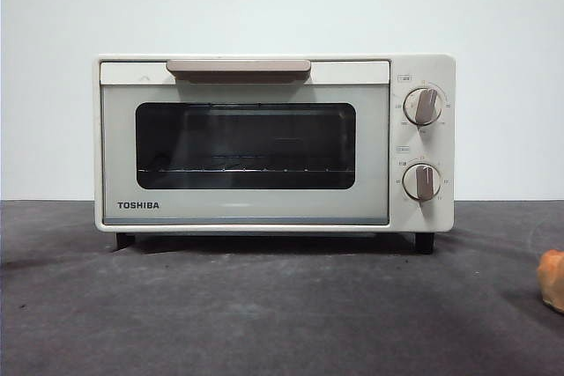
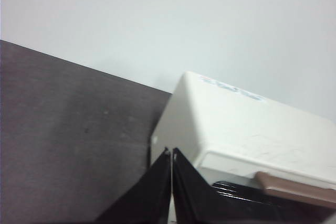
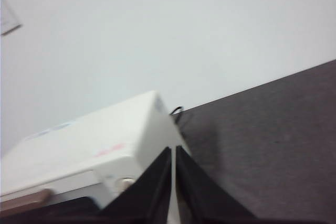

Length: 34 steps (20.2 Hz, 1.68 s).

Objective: The left arm flap open the oven, the right arm pick bread and place it into oven, the left arm flap close the oven

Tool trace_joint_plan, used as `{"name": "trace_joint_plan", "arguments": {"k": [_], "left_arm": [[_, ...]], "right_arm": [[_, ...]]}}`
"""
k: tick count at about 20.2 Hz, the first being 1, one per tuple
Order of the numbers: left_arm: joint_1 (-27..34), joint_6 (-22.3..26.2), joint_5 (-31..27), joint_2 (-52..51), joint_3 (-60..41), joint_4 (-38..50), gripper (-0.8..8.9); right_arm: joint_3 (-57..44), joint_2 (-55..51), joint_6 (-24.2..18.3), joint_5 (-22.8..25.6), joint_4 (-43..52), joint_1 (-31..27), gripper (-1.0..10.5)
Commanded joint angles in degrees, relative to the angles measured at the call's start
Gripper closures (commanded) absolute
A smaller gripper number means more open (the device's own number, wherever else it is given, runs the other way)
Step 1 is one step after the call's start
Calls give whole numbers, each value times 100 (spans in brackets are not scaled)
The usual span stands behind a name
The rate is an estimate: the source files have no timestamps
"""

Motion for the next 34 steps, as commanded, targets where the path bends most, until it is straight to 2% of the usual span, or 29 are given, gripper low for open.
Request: {"name": "trace_joint_plan", "arguments": {"k": [1, 5, 8, 13, 16, 20, 26, 28, 31, 34], "left_arm": [[-116, 140, 269, 540, 675, -208, 803], [-374, 229, 809, 1182, 1443, -601, 803], [-603, 463, 1176, 1572, 1919, -984, 803], [-979, 1108, 2039, 2070, 2485, -1720, 803], [-1189, 1526, 2446, 2234, 2573, -2035, 803], [-1475, 2122, 2529, 2260, 2573, -2317, 803], [-1644, 2218, 2531, 2260, 2573, -2400, 794], [-1644, 2218, 2531, 2260, 2573, -2358, 743], [-1644, 2218, 2531, 2260, 2573, -2258, 582], [-1644, 2216, 2531, 2260, 2573, -2166, 400]], "right_arm": [[643, 457, -118, -339, -330, 0, 938], [1464, 1093, -474, -909, -1001, 0, 938], [2037, 1539, -898, -1405, -1578, 0, 938], [2597, 2070, -1550, -2194, -2262, 52, 938], [2697, 2229, -1753, -2415, -2426, 203, 938], [2704, 2280, -2199, -2592, -2640, 448, 938], [2704, 2277, -2256, -2594, -2658, 599, 938], [2704, 2277, -2256, -2592, -2653, 599, 936], [2704, 2277, -2253, -2592, -2632, 599, 909], [2704, 2280, -2251, -2566, -2608, 599, 763]]}}
